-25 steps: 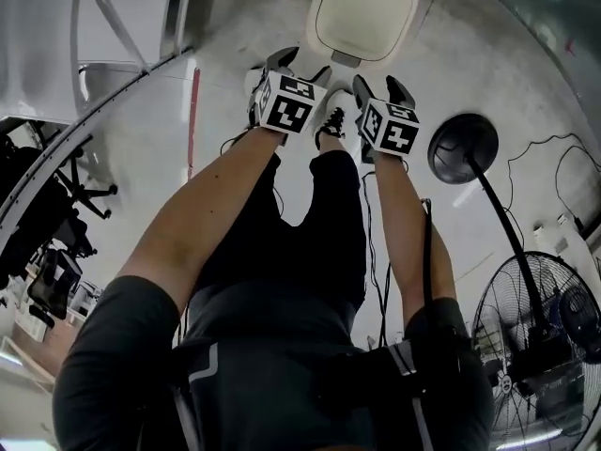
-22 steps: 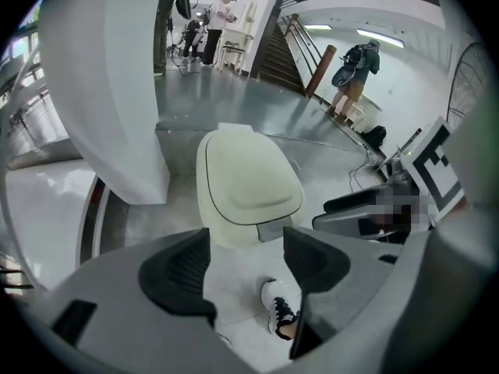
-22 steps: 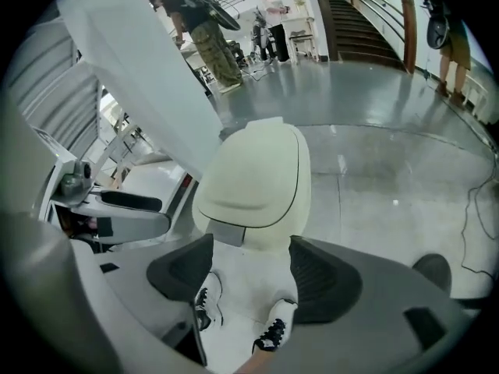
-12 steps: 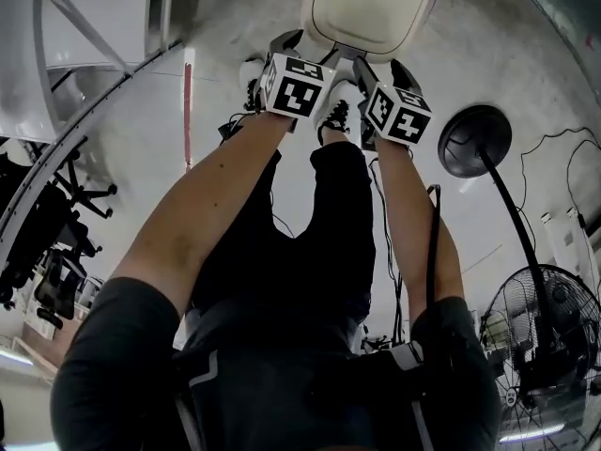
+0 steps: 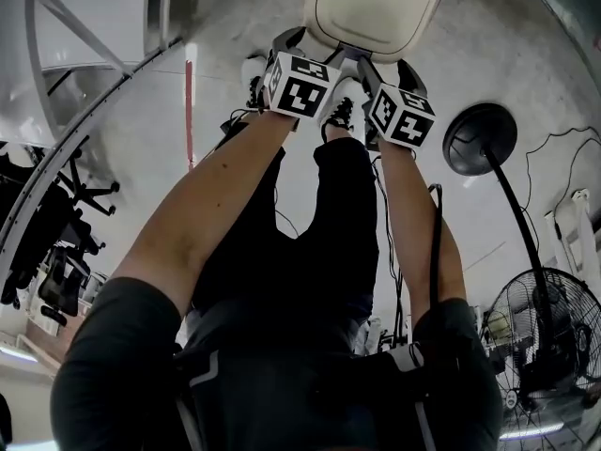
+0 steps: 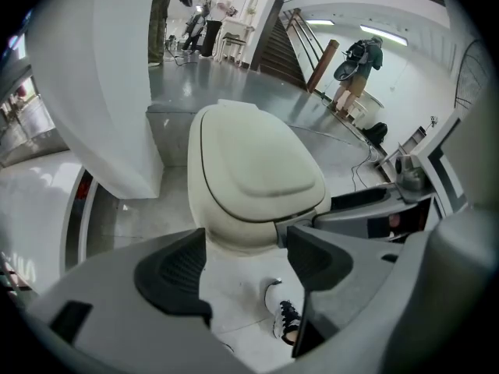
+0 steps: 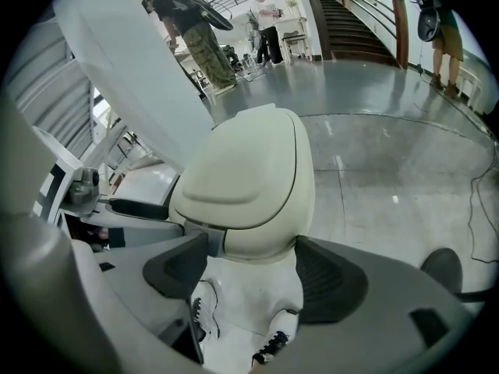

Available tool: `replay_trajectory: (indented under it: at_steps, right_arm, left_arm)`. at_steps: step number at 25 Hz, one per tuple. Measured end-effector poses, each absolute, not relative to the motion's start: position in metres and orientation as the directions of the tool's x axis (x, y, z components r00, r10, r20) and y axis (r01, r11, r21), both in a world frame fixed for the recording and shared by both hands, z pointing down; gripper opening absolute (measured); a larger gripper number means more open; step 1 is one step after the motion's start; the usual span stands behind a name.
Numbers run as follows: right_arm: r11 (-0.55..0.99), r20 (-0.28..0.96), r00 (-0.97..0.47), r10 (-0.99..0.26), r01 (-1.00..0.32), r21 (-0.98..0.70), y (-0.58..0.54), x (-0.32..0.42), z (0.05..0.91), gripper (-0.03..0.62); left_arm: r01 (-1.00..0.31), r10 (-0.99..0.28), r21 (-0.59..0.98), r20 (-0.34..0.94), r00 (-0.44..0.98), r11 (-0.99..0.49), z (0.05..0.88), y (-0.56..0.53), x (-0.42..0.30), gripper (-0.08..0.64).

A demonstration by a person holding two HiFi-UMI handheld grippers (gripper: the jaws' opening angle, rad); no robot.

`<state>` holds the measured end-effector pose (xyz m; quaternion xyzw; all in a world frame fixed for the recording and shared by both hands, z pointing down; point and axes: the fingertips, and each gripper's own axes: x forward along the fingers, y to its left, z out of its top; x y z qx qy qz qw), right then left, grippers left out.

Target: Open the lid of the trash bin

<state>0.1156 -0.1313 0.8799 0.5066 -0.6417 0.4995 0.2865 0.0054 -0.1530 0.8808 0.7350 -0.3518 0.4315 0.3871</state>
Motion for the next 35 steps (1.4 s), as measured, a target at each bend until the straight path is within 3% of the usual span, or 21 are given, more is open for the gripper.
replay_trajectory:
  at_steps: [11,17,25,35]
  right_arm:
    - [0.008,0.873,-0.304,-0.380,-0.945,-0.326,-0.131,0.114,0.883,0.348]
    - [-0.016,0.901,-0.300,-0.315,-0.947,-0.321,-0.136,0.122,0.873,0.348]
    - [-0.023,0.900,-0.282,-0.334,-0.952,-0.307,-0.146,0.135,0.796,0.347]
    - [0.025,0.832,-0.303,-0.465,-0.944,-0.330,-0.161,0.139,0.655,0.344]
  left_arm:
    - [-0.853,-0.192,0.235,0.914,0.357,-0.465,0.884,-0.153,0.004,0.347]
    - [-0.869,-0.175,0.165,0.946,0.274,-0.467,0.872,-0.156,-0.008,0.347]
    - [-0.859,-0.183,0.210,0.927,0.326,-0.467,0.792,-0.157,-0.005,0.347]
    - [-0.820,-0.250,0.290,0.856,0.453,-0.492,0.661,-0.176,0.001,0.332]
